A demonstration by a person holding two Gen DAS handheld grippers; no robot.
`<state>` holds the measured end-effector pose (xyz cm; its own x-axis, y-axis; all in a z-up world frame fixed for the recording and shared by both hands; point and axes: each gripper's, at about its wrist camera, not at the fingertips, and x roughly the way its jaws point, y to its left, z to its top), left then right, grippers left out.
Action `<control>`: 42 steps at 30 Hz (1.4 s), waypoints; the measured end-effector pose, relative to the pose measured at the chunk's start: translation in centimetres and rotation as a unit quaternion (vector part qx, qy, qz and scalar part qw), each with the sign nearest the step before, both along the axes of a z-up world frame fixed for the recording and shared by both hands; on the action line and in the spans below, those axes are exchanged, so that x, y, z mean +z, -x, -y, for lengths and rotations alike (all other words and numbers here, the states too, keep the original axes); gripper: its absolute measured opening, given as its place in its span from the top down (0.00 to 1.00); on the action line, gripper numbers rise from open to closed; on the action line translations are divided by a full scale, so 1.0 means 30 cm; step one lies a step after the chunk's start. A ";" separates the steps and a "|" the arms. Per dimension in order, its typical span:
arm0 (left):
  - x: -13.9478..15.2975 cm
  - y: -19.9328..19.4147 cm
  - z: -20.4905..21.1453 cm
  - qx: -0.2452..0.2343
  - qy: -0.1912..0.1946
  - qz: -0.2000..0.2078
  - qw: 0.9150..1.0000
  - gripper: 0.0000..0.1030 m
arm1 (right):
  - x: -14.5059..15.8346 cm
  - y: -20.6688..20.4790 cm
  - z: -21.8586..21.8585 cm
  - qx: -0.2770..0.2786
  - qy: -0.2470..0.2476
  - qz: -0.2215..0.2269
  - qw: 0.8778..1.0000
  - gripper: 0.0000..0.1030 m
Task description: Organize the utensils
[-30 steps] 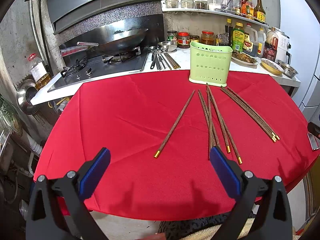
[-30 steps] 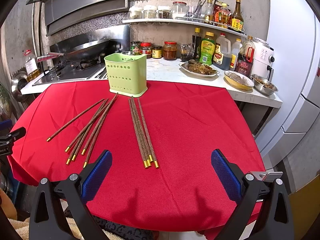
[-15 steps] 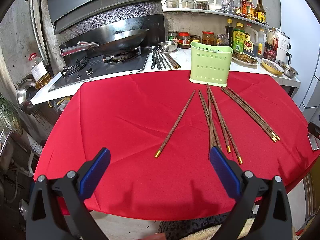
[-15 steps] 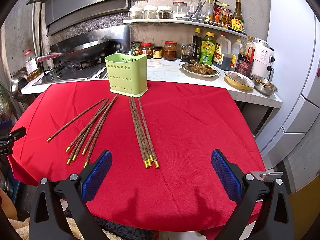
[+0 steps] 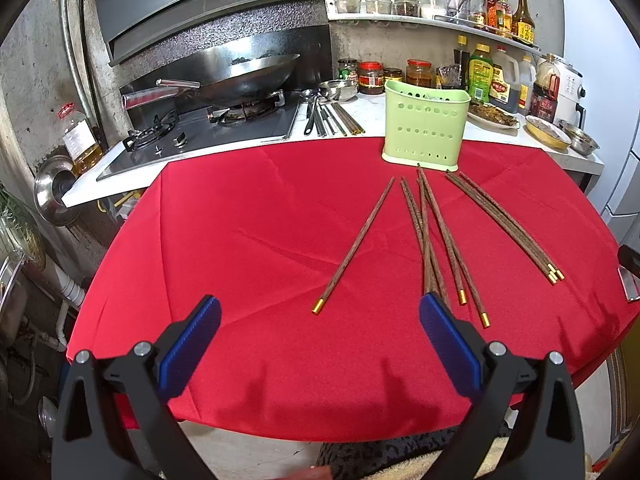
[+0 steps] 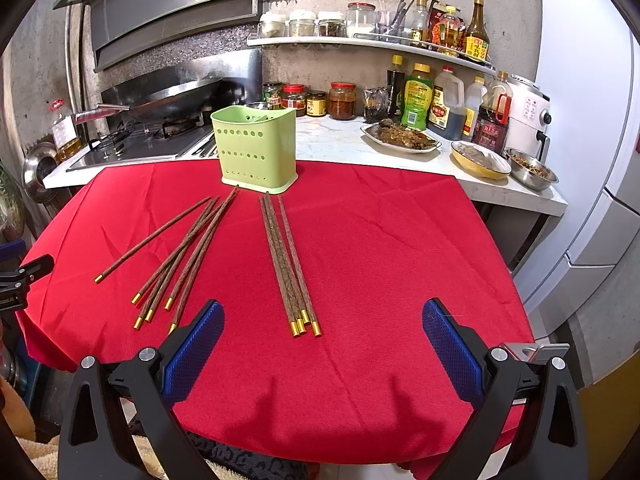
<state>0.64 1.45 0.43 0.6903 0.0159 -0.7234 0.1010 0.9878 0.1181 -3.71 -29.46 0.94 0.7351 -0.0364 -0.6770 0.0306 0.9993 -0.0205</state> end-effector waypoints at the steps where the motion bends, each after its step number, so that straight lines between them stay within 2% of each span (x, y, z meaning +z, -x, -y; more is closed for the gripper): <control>1: -0.008 -0.003 -0.001 0.002 -0.001 -0.002 1.000 0.06 | -0.007 -0.004 -0.001 0.003 -0.002 -0.001 1.000 0.05; 9: -0.092 -0.054 -0.011 -0.010 0.012 -0.024 1.000 0.06 | -0.073 -0.070 0.001 0.025 -0.024 -0.007 0.999 0.05; 13: -0.137 -0.088 -0.007 -0.020 0.013 -0.026 0.999 0.06 | -0.108 -0.093 -0.004 0.033 0.013 0.034 0.999 0.05; 15: -0.158 -0.110 -0.007 -0.022 0.016 -0.032 0.999 0.06 | -0.129 -0.120 -0.003 0.039 0.017 0.021 0.999 0.05; 20: -0.204 -0.163 -0.019 -0.023 0.031 -0.046 0.998 0.06 | -0.174 -0.201 0.035 0.033 -0.028 -0.034 0.998 0.05; 25: -0.239 -0.213 -0.040 -0.017 0.041 -0.059 0.997 0.23 | -0.191 -0.235 0.045 0.026 -0.028 -0.038 0.999 0.06; 27: -0.255 -0.230 -0.035 -0.024 0.042 -0.068 0.997 0.38 | -0.200 -0.253 0.042 0.035 -0.026 -0.041 0.998 0.06; 29: -0.267 -0.242 -0.027 -0.032 0.040 -0.074 0.996 0.47 | -0.208 -0.264 0.041 0.040 -0.026 -0.044 0.998 0.07; 34: -0.280 -0.255 -0.001 -0.052 0.028 -0.066 0.996 0.49 | -0.225 -0.299 0.046 0.040 -0.023 -0.051 0.998 0.12; 35: -0.281 -0.258 -0.004 -0.050 0.032 -0.063 0.996 0.50 | -0.230 -0.307 0.044 0.041 -0.019 -0.054 0.998 0.14; 38: -0.284 -0.269 -0.012 -0.049 0.033 -0.062 0.996 0.53 | -0.251 -0.331 0.045 0.043 -0.018 -0.068 0.997 0.45; 40: -0.286 -0.275 -0.008 -0.051 0.030 -0.063 0.996 0.53 | -0.265 -0.343 0.043 0.047 -0.016 -0.074 0.996 0.50; 42: -0.290 -0.287 -0.006 -0.049 0.033 -0.066 0.996 0.53 | -0.279 -0.356 0.036 0.060 -0.023 -0.079 0.995 0.51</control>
